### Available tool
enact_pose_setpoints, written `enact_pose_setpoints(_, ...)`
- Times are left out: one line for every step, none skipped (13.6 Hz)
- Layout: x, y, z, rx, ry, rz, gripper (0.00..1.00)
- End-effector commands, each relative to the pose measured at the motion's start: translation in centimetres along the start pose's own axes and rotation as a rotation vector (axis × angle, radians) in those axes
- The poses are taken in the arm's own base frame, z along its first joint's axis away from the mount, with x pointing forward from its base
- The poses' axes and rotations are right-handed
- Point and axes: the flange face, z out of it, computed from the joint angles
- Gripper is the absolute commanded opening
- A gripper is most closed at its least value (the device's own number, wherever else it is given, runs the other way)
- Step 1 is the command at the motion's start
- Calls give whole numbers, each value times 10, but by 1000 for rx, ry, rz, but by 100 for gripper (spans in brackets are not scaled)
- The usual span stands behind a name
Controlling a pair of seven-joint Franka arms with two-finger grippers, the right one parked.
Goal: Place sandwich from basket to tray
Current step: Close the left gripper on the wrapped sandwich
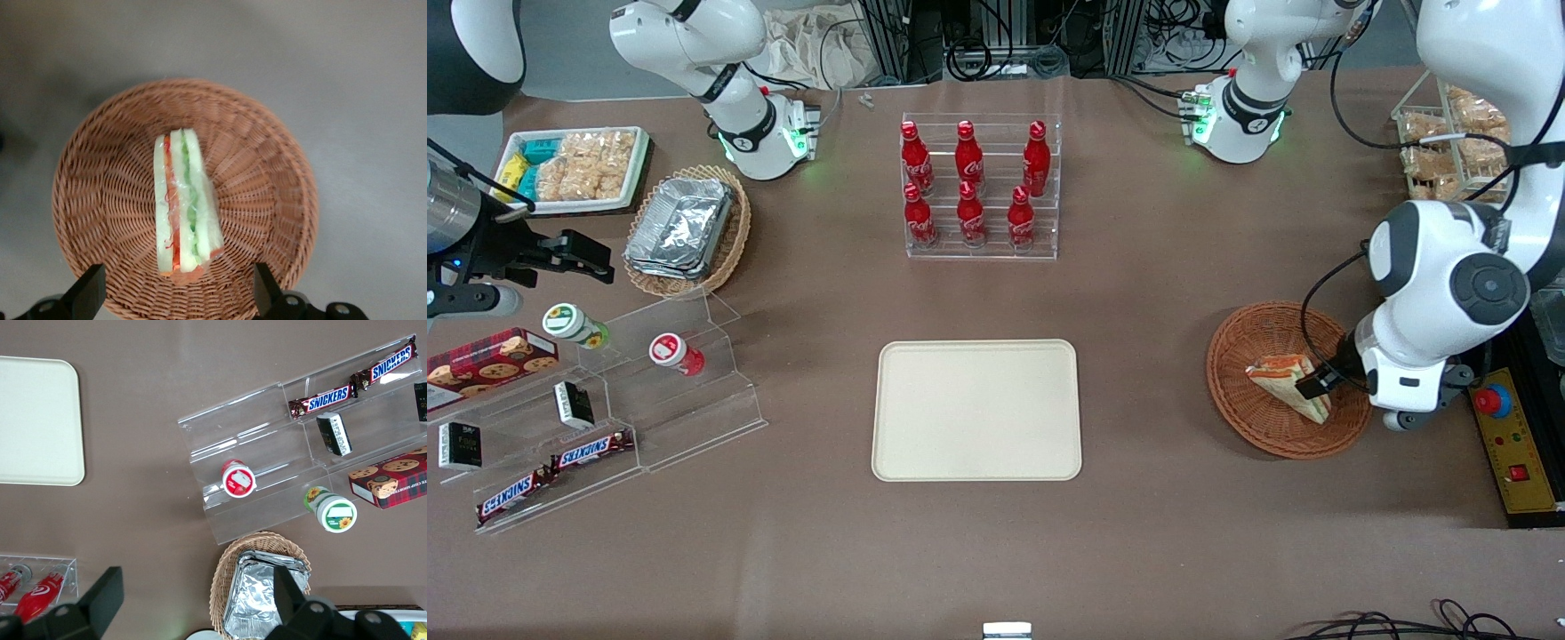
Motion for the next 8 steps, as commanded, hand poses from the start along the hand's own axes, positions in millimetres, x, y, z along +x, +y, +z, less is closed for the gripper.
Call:
enact_pose_setpoints(0, 2, 24, 20, 17, -121, 100)
enact_pose_setpoints(0, 3, 31, 20, 14, -150, 100)
enact_pose_setpoints(0, 2, 39, 26, 3, -162, 100)
enact_pose_setpoints(-1, 2, 46, 33, -7, -166, 100)
enact_pose_setpoints(-1, 1, 50, 38, -11, -189, 100)
enact_pose_setpoints(-3, -3, 57, 46, -17, -226, 100)
enact_pose_setpoints(-3, -3, 59, 36, -11, -243, 100)
enact_pose_setpoints(-4, -6, 68, 39, -16, -250, 100)
